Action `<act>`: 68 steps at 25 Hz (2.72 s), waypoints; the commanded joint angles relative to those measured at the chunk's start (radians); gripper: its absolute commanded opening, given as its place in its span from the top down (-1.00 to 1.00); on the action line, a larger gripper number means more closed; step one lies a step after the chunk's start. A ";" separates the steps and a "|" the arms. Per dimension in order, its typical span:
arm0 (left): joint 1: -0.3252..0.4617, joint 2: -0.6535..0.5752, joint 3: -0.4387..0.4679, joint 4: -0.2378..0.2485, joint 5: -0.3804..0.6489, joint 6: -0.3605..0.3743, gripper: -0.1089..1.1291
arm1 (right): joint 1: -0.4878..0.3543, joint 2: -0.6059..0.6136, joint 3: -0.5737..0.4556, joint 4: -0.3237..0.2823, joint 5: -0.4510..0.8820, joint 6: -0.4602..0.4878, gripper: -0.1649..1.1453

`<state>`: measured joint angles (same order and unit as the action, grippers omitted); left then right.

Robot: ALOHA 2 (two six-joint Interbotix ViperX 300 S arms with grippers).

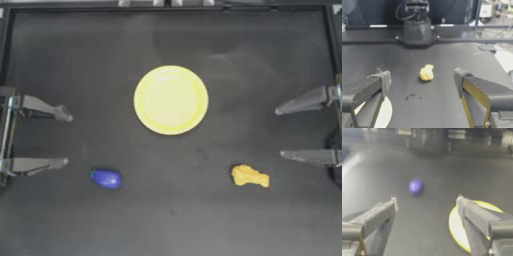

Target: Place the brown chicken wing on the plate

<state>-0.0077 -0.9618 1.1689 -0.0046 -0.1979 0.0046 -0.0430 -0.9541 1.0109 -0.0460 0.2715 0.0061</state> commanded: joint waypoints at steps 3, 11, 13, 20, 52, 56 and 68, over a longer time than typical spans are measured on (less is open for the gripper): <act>0.002 0.009 -0.035 -0.002 0.028 0.000 -0.84 | -0.006 0.091 -0.146 0.029 0.304 0.023 -0.77; 0.009 0.009 -0.037 -0.002 0.031 0.000 -0.84 | 0.021 0.285 -0.249 0.020 0.512 0.083 -0.77; 0.012 0.009 -0.037 -0.002 0.032 0.000 -0.84 | 0.025 0.316 -0.250 0.018 0.514 0.084 -0.77; 0.014 0.008 -0.037 -0.002 0.049 -0.005 -0.84 | 0.051 0.430 -0.253 0.008 0.538 0.133 -0.77; 0.029 -0.009 -0.029 -0.015 0.060 -0.006 -0.84 | 0.123 0.773 -0.175 -0.054 0.295 0.325 -0.79; 0.031 -0.011 -0.029 -0.020 0.071 -0.006 -0.84 | 0.129 0.810 -0.178 -0.054 0.279 0.328 -0.79; 0.041 -0.011 -0.028 -0.023 0.072 -0.006 -0.84 | 0.138 0.874 -0.196 -0.031 0.281 0.328 -0.73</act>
<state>0.0307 -0.9756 1.1582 -0.0261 -0.1227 0.0000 0.0920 -0.0706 0.8360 -0.0798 0.5538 0.3344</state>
